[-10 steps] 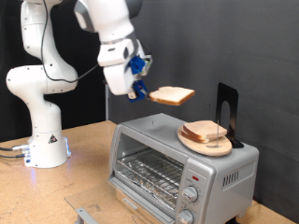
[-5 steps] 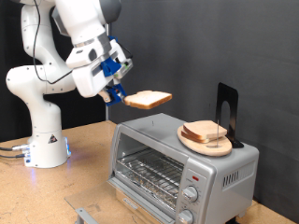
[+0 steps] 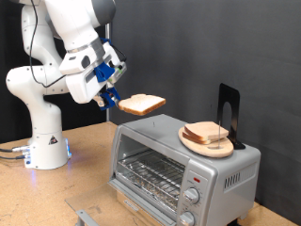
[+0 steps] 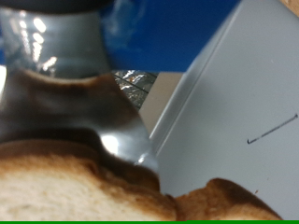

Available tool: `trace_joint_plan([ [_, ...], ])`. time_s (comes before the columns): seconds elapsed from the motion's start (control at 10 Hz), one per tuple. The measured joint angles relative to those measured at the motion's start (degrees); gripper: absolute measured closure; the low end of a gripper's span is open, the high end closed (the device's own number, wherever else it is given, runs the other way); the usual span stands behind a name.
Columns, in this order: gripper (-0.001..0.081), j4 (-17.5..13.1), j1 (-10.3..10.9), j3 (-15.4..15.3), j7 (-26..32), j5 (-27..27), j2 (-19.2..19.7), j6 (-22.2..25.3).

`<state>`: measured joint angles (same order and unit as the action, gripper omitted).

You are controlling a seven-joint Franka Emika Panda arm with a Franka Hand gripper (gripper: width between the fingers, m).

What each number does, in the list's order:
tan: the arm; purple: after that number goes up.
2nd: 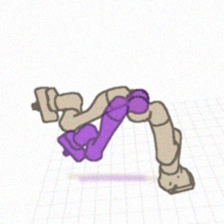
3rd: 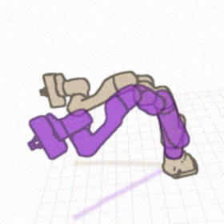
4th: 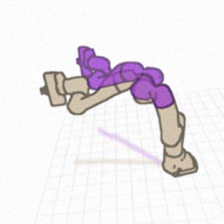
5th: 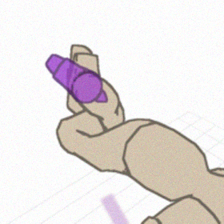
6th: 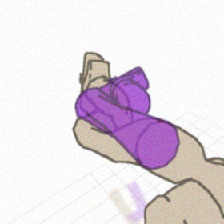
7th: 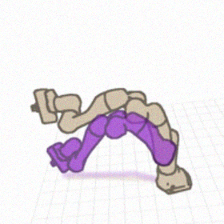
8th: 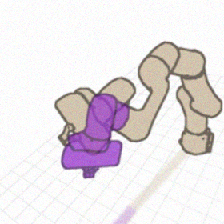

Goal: Make a piece of toast with the oven

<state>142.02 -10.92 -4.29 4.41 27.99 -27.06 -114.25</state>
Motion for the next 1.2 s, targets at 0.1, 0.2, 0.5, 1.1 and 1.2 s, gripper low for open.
trace_joint_plan([
  [0.1,0.0338,0.01,-0.03,0.05,2.83,-1.42,0.17,-0.29],
  [0.2,0.0338,-0.01,-0.20,0.13,4.98,-3.65,0.67,-0.76],
  [0.5,0.0338,-1.04,-1.85,0.80,7.73,-9.71,5.22,-1.70],
  [1.1,0.0338,2.08,-4.36,2.38,11.05,-10.94,14.42,-13.71],
  [1.2,0.0338,2.77,-4.32,2.32,11.04,-9.07,15.62,-15.62],
])
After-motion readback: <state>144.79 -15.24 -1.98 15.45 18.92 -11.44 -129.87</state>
